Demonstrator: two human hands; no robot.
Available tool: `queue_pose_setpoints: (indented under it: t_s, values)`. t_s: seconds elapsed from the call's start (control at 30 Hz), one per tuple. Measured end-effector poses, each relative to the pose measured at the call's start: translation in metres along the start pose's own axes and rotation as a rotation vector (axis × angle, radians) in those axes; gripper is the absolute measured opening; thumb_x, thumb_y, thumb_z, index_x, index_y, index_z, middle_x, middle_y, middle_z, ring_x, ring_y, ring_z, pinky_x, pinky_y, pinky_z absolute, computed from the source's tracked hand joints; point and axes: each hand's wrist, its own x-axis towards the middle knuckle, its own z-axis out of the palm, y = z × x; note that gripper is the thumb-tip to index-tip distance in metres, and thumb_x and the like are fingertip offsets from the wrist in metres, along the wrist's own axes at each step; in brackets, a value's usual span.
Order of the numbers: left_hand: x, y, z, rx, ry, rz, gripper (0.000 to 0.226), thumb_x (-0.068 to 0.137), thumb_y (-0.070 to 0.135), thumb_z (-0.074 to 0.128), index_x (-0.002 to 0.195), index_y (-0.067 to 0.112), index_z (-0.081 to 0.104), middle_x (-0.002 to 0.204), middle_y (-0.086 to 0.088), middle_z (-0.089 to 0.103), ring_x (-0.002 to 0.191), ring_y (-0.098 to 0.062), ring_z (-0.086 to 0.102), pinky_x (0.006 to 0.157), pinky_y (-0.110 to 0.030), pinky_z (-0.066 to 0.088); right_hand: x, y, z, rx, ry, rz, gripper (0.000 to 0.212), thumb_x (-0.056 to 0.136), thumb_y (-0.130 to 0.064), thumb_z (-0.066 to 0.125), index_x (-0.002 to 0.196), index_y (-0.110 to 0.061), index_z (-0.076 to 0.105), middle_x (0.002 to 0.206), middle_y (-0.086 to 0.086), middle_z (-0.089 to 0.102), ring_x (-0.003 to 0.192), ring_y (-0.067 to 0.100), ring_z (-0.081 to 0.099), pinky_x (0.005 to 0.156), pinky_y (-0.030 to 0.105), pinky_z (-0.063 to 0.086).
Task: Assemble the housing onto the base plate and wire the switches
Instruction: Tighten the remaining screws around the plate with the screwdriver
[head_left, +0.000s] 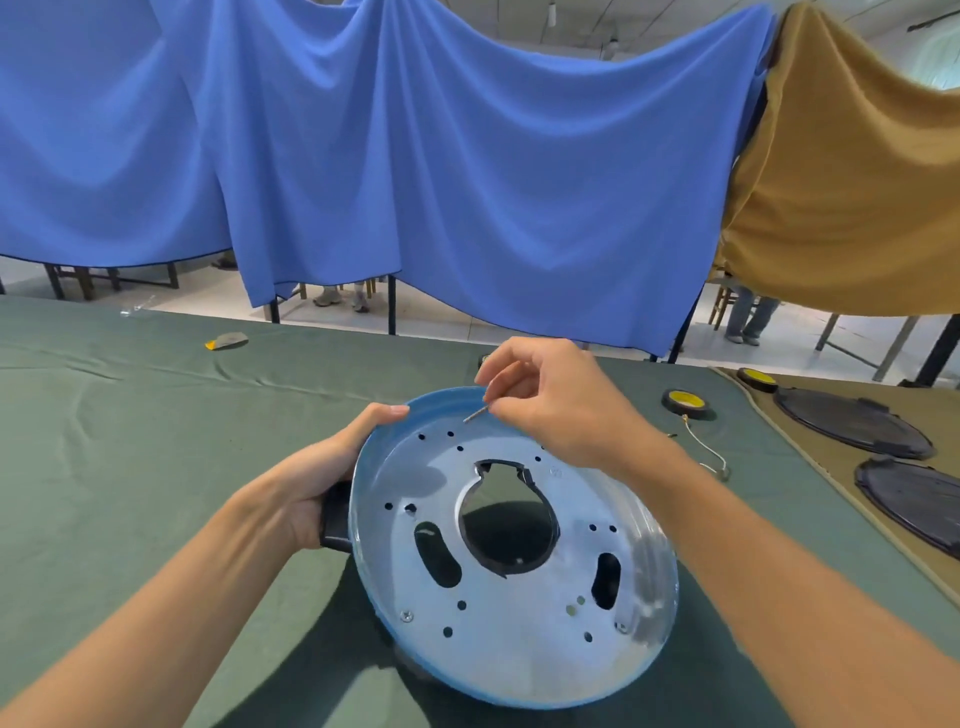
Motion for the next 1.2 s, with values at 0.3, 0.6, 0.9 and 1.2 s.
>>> queue_pose_setpoints:
  t_s: [0.3,0.6,0.9,1.2]
  values:
    - [0.039,-0.014,-0.017,0.009,-0.111,-0.029,0.085,0.050,0.066,0.085,0.112,0.009,0.073,0.108,-0.017,0.066,0.094,-0.032,0.057,0.089,-0.044,0.041,0.037,0.011,0.036,-0.133,-0.154,-0.076,0.026,0.082,0.007,0.056,0.097,-0.013,0.065,0.078,-0.005,0.068,0.076,0.010,0.064,0.075,0.023,0.054]
    - [0.051,-0.024,-0.030,-0.082,-0.251,-0.023,0.075,0.055,0.061,0.087,0.110,0.011,0.075,0.114,-0.017,0.070,0.094,-0.030,0.070,0.078,-0.040,0.057,0.049,0.021,0.053,-0.260,-0.243,-0.137,0.027,0.086,0.006,0.055,0.105,-0.012,0.063,0.084,-0.004,0.068,0.078,0.011,0.062,0.078,0.024,0.051]
    - [0.054,-0.024,-0.035,-0.174,-0.268,-0.079,0.084,0.043,0.053,0.095,0.104,-0.001,0.073,0.105,-0.023,0.071,0.085,-0.035,0.071,0.073,-0.043,0.059,0.054,0.016,0.060,-0.324,-0.300,-0.206,0.028,0.086,0.006,0.056,0.108,-0.011,0.062,0.084,-0.004,0.067,0.074,0.004,0.060,0.075,0.017,0.051]
    - [0.058,-0.025,-0.038,-0.130,-0.307,-0.040,0.084,0.049,0.067,0.087,0.102,0.003,0.075,0.106,-0.020,0.071,0.089,-0.034,0.070,0.079,-0.044,0.057,0.052,0.006,0.068,-0.478,-0.409,-0.245,0.032,0.091,0.003,0.054,0.120,-0.011,0.055,0.096,0.001,0.070,0.089,0.017,0.063,0.083,0.036,0.054]
